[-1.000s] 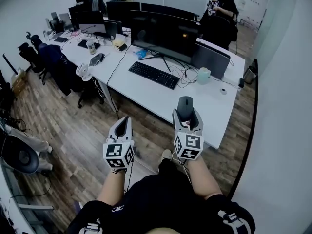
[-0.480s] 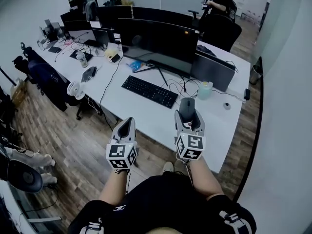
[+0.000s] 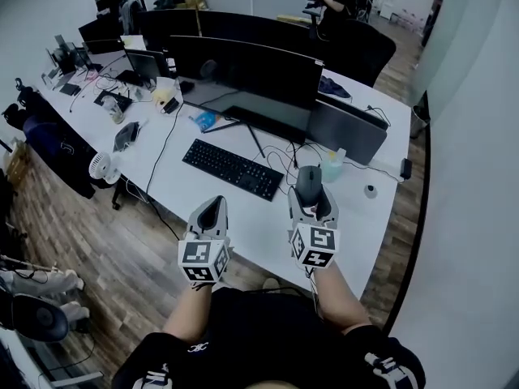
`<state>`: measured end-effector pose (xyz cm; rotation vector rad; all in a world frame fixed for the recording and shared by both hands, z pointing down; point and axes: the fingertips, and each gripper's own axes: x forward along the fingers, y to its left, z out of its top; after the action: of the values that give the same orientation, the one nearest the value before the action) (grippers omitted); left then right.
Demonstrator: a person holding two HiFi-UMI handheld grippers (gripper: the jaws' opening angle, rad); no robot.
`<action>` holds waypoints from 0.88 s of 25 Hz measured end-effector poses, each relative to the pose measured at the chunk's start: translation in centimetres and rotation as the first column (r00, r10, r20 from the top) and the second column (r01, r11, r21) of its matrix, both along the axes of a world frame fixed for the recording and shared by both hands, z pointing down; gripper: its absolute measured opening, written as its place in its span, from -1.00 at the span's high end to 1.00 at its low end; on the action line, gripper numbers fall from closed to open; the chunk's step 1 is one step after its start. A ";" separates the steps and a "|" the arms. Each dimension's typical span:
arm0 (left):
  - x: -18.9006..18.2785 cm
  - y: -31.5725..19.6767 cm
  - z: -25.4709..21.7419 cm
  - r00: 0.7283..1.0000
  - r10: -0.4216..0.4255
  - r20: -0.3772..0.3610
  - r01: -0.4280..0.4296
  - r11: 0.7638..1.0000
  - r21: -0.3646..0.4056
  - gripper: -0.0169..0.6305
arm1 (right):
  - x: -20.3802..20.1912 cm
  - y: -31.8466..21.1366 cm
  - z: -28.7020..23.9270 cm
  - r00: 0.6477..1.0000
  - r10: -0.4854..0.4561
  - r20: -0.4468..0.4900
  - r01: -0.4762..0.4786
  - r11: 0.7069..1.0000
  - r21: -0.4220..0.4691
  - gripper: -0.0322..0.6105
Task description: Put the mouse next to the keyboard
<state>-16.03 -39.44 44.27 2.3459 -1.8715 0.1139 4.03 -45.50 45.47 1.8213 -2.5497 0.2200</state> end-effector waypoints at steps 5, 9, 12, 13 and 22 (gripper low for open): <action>-0.4 -3.5 0.4 0.998 0.055 -0.008 -0.055 0.998 -0.009 0.91 | 0.4 -2.0 1.8 0.998 0.059 -0.015 -0.060 0.997 -0.041 -0.09; -1.0 -5.3 0.3 0.996 0.089 0.004 -0.089 0.996 -0.002 0.91 | 0.6 -3.2 3.5 0.994 0.109 -0.021 -0.110 0.991 -0.078 -0.09; -1.2 -5.9 0.9 0.994 0.108 0.001 -0.108 0.994 -0.017 0.91 | 1.2 -4.0 5.2 0.989 0.148 -0.026 -0.150 0.982 -0.116 -0.09; -1.4 -6.1 1.0 0.994 0.112 0.000 -0.112 0.993 -0.019 0.91 | 1.2 -4.3 5.7 0.987 0.158 -0.035 -0.161 0.979 -0.123 -0.09; -3.7 -7.2 1.6 0.995 0.103 0.003 -0.102 0.994 -0.038 0.91 | 0.4 -7.1 12.1 0.970 0.186 -0.158 -0.219 0.948 -0.230 -0.09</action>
<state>-19.69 -46.66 45.87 2.4179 -1.7350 0.1652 4.47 -52.55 57.59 1.9263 -2.1371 0.3815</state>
